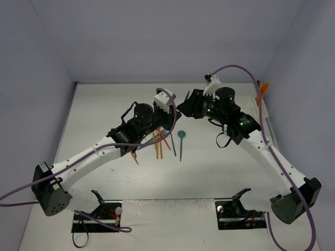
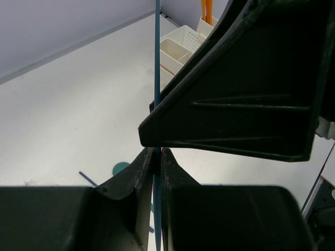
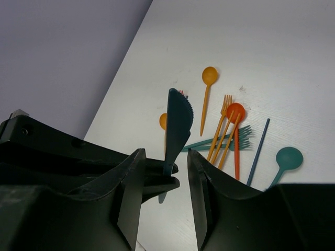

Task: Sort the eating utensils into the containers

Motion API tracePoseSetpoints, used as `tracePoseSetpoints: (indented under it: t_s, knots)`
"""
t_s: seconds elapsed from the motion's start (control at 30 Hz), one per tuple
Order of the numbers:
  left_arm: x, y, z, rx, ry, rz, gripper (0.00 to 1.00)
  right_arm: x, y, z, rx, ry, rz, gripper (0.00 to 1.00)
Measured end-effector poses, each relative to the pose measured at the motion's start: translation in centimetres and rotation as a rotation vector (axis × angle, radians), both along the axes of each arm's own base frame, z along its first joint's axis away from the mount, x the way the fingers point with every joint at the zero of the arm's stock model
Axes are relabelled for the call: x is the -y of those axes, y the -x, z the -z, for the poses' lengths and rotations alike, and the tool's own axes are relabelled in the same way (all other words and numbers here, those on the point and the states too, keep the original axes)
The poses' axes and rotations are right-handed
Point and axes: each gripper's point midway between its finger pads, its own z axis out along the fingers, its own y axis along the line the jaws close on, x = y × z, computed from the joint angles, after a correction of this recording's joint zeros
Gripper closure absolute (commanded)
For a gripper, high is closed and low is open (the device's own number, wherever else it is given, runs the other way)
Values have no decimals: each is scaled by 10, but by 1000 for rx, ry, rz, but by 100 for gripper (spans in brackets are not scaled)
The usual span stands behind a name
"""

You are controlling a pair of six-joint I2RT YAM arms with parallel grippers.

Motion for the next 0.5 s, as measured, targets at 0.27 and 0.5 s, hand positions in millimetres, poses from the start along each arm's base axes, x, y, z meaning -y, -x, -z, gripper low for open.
tracePoseSetpoints:
  t_s: [0.27,0.5]
  knots:
    - [5,-3,6,-17,6,0,100,-1,-6,9,-3,28,2,91]
    - [6,-6,7,-41,30,-22,65,3,-11,10,17,51,26,100]
